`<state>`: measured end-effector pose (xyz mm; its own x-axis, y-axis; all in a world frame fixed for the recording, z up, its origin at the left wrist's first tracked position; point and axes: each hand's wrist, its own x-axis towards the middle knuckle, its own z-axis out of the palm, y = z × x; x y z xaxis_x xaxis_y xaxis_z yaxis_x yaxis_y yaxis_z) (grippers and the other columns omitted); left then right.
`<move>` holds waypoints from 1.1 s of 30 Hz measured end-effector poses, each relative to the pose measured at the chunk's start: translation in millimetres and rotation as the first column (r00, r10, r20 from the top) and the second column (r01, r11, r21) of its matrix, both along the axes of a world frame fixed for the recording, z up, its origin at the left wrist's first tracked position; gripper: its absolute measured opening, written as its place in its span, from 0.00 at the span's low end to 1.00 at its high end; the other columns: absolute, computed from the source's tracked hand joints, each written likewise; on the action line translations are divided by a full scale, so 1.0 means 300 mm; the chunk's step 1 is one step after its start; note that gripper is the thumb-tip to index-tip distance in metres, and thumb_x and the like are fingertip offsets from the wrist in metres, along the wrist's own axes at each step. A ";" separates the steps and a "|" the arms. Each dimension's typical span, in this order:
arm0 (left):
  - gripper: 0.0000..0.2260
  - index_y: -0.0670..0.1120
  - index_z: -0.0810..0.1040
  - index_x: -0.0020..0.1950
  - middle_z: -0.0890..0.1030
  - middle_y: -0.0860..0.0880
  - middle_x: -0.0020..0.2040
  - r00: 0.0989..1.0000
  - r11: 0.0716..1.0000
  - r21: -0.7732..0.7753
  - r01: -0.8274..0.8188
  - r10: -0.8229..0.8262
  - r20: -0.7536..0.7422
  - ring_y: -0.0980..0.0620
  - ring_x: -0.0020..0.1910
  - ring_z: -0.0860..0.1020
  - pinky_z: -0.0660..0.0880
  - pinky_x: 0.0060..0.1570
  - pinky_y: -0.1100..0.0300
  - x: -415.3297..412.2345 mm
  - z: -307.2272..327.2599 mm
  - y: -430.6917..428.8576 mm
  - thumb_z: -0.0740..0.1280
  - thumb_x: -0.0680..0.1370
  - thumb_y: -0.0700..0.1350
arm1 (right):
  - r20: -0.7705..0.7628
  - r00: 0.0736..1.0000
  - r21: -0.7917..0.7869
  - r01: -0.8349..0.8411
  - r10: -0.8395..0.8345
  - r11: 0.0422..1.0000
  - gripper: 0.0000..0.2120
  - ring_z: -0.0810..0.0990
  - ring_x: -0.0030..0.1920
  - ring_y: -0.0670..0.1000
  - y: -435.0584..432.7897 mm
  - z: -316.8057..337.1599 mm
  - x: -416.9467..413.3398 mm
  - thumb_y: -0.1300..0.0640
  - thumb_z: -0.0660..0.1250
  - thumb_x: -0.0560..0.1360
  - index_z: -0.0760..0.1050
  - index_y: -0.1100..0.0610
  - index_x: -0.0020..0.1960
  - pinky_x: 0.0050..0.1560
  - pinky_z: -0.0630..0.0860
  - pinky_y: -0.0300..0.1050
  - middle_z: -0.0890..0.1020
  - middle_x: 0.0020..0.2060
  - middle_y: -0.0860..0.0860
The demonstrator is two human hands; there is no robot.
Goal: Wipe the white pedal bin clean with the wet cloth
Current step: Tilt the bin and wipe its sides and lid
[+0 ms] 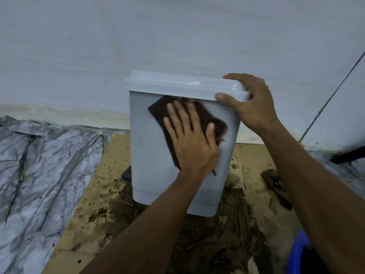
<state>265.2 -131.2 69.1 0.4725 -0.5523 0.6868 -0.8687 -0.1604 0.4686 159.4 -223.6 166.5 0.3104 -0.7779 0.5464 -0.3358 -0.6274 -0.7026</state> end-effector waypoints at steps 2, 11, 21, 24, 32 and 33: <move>0.29 0.39 0.55 0.81 0.51 0.36 0.81 0.978 0.988 0.081 0.128 -0.140 0.156 0.37 0.81 0.47 0.46 0.78 0.39 -0.053 -0.021 0.012 0.54 0.84 0.54 | -0.001 1.000 0.017 -0.009 0.009 1.000 0.24 0.74 0.63 0.45 0.000 0.002 -0.010 0.36 0.74 0.65 0.81 0.43 0.58 0.66 0.71 0.52 0.81 0.56 0.38; 0.27 0.44 0.57 0.81 0.51 0.43 0.81 0.418 0.793 0.487 0.366 -0.608 0.675 0.42 0.81 0.46 0.40 0.78 0.45 0.061 -0.185 0.132 0.56 0.84 0.52 | -0.012 1.000 0.067 -0.009 0.010 0.998 0.25 0.70 0.65 0.40 0.008 0.009 -0.013 0.34 0.74 0.64 0.79 0.40 0.59 0.69 0.68 0.50 0.79 0.59 0.35; 0.29 0.53 0.52 0.82 0.42 0.46 0.82 0.646 0.878 0.341 0.335 -0.478 0.596 0.40 0.68 0.68 0.52 0.74 0.44 0.278 -0.228 0.231 0.55 0.82 0.57 | -0.044 0.998 0.069 -0.034 0.037 0.997 0.24 0.71 0.64 0.40 0.063 0.036 -0.040 0.37 0.77 0.65 0.79 0.39 0.59 0.68 0.70 0.50 0.77 0.57 0.31; 0.30 0.48 0.50 0.82 0.46 0.41 0.82 0.966 0.995 0.062 0.073 -0.086 0.243 0.39 0.80 0.51 0.44 0.78 0.45 0.277 -0.136 0.187 0.55 0.83 0.56 | -0.047 0.998 0.047 -0.034 0.036 0.998 0.24 0.71 0.63 0.40 0.083 0.037 -0.035 0.37 0.77 0.65 0.80 0.40 0.59 0.66 0.72 0.51 0.78 0.57 0.33; 0.22 0.41 0.68 0.75 0.74 0.42 0.71 0.744 0.862 -0.343 -0.372 0.057 -0.665 0.44 0.69 0.72 0.67 0.69 0.50 0.233 0.141 0.098 0.54 0.85 0.51 | -0.091 0.995 -0.069 -0.033 0.027 0.997 0.27 0.71 0.64 0.41 0.167 0.027 -0.075 0.33 0.72 0.67 0.78 0.43 0.62 0.63 0.73 0.53 0.78 0.61 0.38; 0.20 0.41 0.72 0.73 0.78 0.43 0.67 0.640 0.812 -0.383 -0.442 -0.014 -0.769 0.46 0.64 0.76 0.69 0.64 0.57 0.256 0.193 0.102 0.54 0.85 0.50 | -0.096 0.995 -0.087 -0.038 0.030 0.996 0.27 0.71 0.64 0.42 0.175 0.026 -0.080 0.33 0.72 0.67 0.78 0.44 0.62 0.63 0.73 0.53 0.78 0.61 0.39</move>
<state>342.0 -100.5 127.1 0.9782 -0.0538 0.2004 -0.1900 0.1560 0.9693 135.4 -171.1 174.2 0.3894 -0.7161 0.5793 -0.3756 -0.6977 -0.6100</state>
